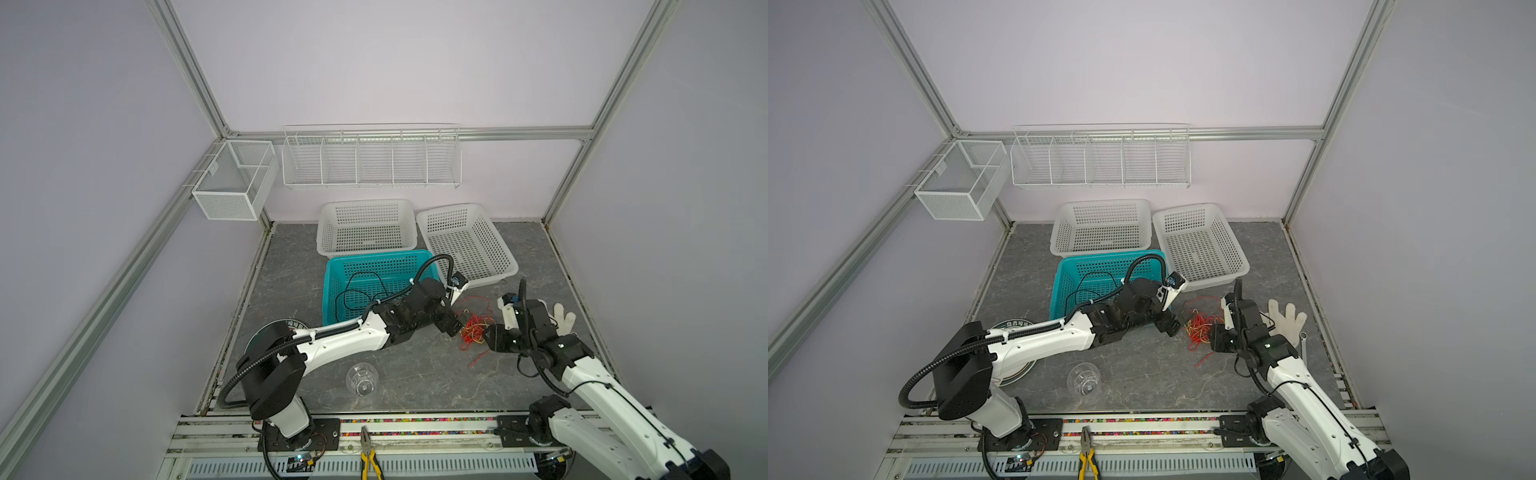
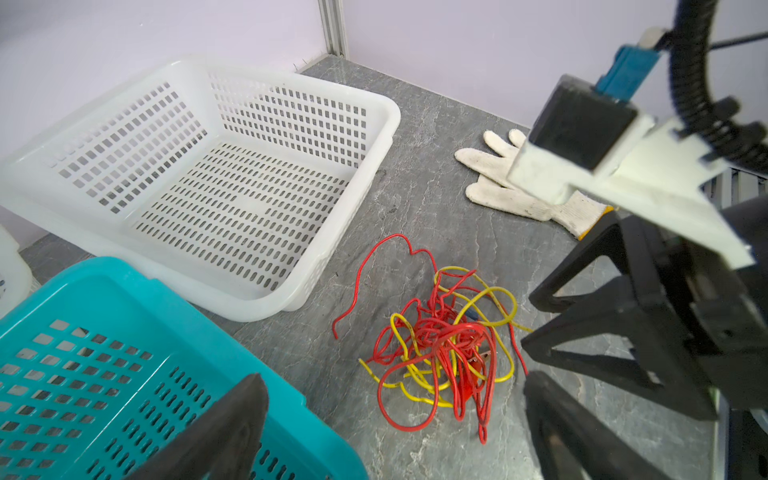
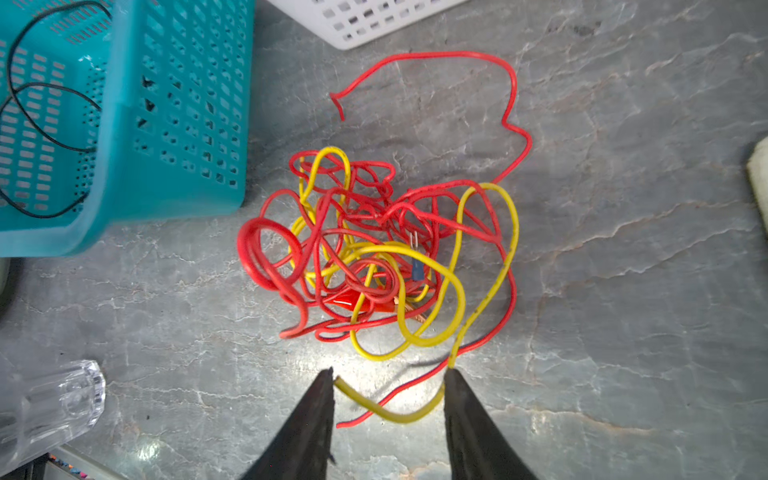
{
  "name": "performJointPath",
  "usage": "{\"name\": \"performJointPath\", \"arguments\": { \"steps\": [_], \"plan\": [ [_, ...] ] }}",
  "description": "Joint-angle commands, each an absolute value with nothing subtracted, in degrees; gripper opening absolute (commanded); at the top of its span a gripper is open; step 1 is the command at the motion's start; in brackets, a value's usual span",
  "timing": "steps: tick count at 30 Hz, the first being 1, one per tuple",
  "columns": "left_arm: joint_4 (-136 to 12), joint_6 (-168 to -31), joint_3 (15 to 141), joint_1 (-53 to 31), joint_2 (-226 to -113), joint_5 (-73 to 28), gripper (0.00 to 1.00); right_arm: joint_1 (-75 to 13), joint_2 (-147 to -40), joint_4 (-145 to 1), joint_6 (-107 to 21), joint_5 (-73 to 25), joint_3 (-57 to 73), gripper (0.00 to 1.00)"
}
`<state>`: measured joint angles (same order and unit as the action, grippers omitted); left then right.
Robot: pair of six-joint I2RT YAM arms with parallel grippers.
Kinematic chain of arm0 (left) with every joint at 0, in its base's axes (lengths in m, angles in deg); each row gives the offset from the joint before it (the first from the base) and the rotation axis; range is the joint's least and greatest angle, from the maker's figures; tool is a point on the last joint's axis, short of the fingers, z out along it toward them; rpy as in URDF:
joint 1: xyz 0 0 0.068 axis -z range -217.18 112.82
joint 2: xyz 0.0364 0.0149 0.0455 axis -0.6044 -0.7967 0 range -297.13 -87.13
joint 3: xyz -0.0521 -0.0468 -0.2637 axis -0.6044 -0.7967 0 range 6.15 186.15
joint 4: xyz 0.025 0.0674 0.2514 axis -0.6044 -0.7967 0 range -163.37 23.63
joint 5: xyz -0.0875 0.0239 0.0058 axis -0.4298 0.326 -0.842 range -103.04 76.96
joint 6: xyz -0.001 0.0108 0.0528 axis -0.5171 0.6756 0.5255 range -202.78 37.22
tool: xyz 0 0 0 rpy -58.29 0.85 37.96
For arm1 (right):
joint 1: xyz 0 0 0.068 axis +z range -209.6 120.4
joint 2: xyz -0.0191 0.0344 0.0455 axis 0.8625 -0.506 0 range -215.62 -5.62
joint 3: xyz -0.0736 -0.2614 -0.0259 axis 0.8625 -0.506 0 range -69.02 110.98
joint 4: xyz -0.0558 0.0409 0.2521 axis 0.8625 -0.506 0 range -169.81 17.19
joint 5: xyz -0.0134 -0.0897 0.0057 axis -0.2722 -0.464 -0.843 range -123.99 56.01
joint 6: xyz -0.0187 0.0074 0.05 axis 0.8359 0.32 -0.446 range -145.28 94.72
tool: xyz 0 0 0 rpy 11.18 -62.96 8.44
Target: Untangle the cables
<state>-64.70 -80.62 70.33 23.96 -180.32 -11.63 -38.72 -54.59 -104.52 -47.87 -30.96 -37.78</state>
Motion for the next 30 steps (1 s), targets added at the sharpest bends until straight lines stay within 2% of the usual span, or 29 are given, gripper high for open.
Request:
{"name": "performJointPath", "arguments": {
  "steps": [1, 8, 9, 13, 17, 20, 30],
  "plan": [
    [-63.3, -80.76, 70.18, 24.16, -179.75, -12.27, 0.96, -38.12, -55.23, -100.83, -48.95, -31.2, -38.69, 0.39],
    [-62.95, -80.43, 69.52, 24.16, -179.5, -11.75, 0.96, -37.24, -56.1, -99.27, -48.75, -32.41, -37.59, 0.07],
    [-62.9, -80.37, 69.44, 24.16, -179.5, -11.67, 0.96, -37.03, -55.99, -99.25, -48.75, -32.7, -37.4, 0.06],
    [-62.63, -80.13, 69.04, 24.16, -179.69, -11.06, 0.96, -36.9, -55.42, -99.61, -48.82, -33.68, -36.22, 0.09],
    [-62.57, -79.76, 68.67, 24.16, -179.7, -10.49, 0.96, -36.77, -55.73, -98.08, -48.34, -33.06, -35.02, 0.28],
    [-62.59, -79.64, 68.36, 24.16, -179.5, -10.11, 0.96, -36.61, -56.38, -95.82, -47.79, -30.88, -34.01, 0.37],
    [-62.51, -79.44, 66.67, 24.16, -178.49, -9.05, 0.96, -36.14, -62.84, -90.22, -48.0, -29.66, -32.51, 0.37]
  ]
}}
